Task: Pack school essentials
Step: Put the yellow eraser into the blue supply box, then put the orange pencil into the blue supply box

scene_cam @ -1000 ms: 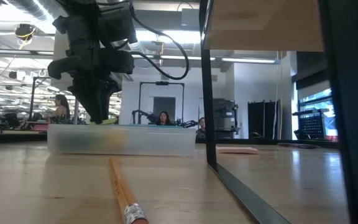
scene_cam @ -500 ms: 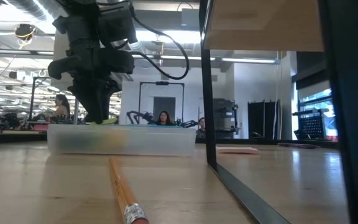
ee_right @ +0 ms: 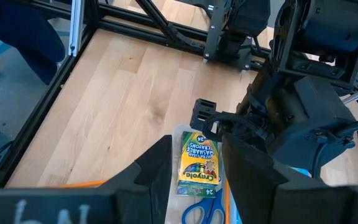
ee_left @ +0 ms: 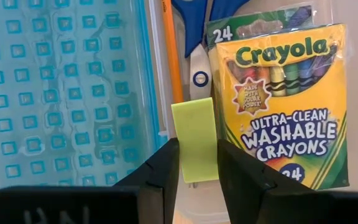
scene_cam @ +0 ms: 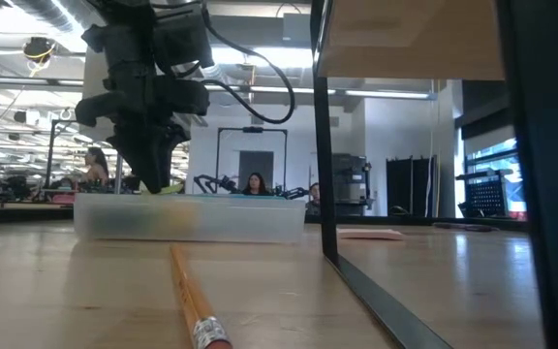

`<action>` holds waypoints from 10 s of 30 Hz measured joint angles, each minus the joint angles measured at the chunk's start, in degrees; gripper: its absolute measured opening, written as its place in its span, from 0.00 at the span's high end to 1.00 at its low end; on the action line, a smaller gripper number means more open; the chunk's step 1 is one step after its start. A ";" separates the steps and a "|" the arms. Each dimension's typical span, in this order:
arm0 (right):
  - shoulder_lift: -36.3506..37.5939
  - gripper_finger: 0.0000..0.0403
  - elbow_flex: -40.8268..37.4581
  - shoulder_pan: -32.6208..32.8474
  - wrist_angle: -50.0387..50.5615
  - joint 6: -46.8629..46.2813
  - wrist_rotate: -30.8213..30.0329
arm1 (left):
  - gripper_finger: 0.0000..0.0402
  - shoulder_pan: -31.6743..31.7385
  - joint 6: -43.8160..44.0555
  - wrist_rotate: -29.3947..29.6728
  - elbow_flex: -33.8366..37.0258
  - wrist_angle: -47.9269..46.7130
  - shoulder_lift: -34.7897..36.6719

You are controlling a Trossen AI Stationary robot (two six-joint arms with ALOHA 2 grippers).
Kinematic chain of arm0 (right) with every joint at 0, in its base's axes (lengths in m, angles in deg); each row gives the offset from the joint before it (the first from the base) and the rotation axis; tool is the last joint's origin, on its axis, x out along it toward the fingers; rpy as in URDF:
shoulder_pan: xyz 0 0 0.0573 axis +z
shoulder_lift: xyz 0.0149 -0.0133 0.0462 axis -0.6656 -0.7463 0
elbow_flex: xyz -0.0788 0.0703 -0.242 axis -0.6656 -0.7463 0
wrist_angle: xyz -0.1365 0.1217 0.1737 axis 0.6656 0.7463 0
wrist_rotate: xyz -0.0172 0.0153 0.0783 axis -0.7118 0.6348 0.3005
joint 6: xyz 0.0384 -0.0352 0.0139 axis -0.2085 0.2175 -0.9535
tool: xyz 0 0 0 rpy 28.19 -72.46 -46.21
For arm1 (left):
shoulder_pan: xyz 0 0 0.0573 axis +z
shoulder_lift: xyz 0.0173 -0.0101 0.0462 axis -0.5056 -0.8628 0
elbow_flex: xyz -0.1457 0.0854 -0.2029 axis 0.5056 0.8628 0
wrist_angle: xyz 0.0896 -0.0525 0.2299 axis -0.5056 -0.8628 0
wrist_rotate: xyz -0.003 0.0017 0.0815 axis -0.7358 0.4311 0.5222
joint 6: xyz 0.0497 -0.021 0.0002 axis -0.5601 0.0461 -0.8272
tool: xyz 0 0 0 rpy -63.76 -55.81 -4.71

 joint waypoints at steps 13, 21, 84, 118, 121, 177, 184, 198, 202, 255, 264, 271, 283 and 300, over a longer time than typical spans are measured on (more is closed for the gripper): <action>0.00 0.65 0.00 0.00 0.00 0.00 0.00 | 0.76 -0.28 -0.28 0.07 0.02 0.33 -2.56; 0.01 0.65 0.00 0.00 0.00 0.00 0.01 | 0.76 -0.28 -0.28 0.10 0.02 0.35 -2.56; 0.00 0.65 0.00 0.00 -1.76 0.00 -0.04 | 0.47 -36.37 26.59 11.37 -6.51 4.35 7.10; 0.00 0.65 0.00 0.02 8.22 2.91 13.20 | 0.47 -36.82 11.93 14.69 -6.47 8.95 0.02; 0.00 0.65 0.00 0.00 8.19 2.89 13.18 | 0.47 -36.49 11.66 14.56 -6.47 9.12 0.02; 0.00 0.65 0.00 0.01 7.71 2.80 13.14 | 0.47 -29.93 -11.27 -1.96 -0.92 34.22 -12.32; 0.00 0.65 0.00 0.02 7.71 2.80 13.14 | 0.47 -28.60 -10.83 -2.01 -0.92 36.45 -16.59; 0.04 0.65 -0.02 0.01 7.60 2.81 13.14 | 0.47 -27.53 -18.96 -0.32 -11.99 16.96 -18.96; 0.04 0.65 -0.04 0.02 7.51 2.80 13.14 | 0.47 -27.44 -20.05 -0.29 -14.36 14.89 -21.74; 0.04 0.65 -0.04 0.02 6.47 2.81 13.16 | 0.55 -28.37 -20.87 -0.37 -15.96 15.78 -26.49; 0.04 0.65 -0.04 0.02 6.49 2.80 13.16 | 0.55 -28.37 -20.89 -0.21 -15.93 15.78 -26.49; 0.04 0.65 -0.04 0.02 6.50 2.80 13.16 | 0.55 -28.27 -20.98 -0.19 -15.91 15.77 -26.49; 0.04 0.65 -0.04 0.02 6.84 2.82 13.14 | 0.55 -26.63 -21.27 -3.91 -20.38 4.47 -26.67; 0.04 0.65 -0.02 0.00 6.49 2.81 13.14 | 0.66 -26.62 -22.75 -2.77 -20.57 4.55 -26.56</action>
